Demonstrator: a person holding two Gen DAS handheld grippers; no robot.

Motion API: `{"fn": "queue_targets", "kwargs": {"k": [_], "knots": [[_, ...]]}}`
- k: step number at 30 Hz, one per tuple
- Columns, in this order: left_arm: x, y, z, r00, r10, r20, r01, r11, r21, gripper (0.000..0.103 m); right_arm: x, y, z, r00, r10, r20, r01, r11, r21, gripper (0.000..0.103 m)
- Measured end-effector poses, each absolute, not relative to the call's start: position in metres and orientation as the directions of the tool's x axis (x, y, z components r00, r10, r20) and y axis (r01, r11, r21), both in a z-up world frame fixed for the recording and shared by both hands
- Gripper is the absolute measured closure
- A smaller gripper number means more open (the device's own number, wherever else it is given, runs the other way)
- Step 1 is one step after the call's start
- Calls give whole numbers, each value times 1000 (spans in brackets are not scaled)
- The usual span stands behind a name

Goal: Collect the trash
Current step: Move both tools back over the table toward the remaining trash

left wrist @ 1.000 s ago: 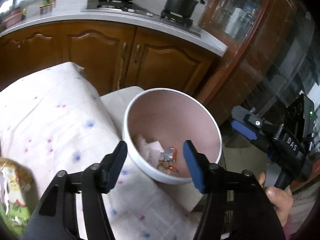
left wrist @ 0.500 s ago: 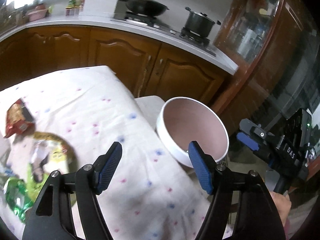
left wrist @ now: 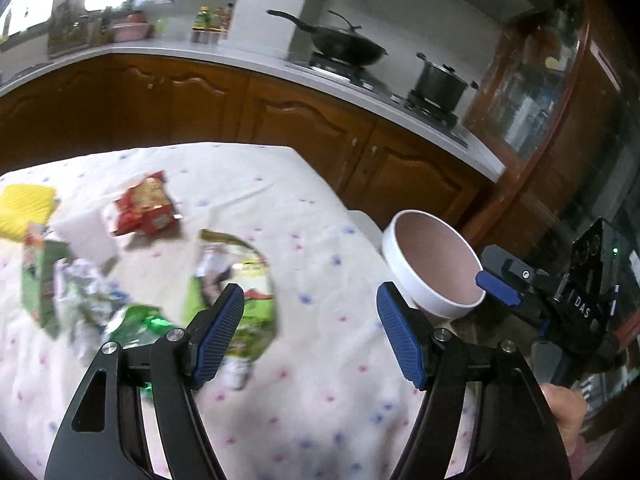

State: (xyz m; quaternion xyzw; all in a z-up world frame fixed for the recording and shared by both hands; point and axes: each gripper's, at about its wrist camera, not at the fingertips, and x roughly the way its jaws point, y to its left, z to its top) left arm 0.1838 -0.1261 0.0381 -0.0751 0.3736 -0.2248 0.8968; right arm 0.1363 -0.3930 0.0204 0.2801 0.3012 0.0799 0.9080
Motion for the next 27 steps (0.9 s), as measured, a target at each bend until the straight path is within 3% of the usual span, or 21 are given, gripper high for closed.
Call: {"fn": "queue_targets", "kwargs": {"k": [27], "knots": [[169,19,21,707,-283,-648,100,947,-305,33,162,-276,19,724,447,-525,-141,842,521,10]]}}
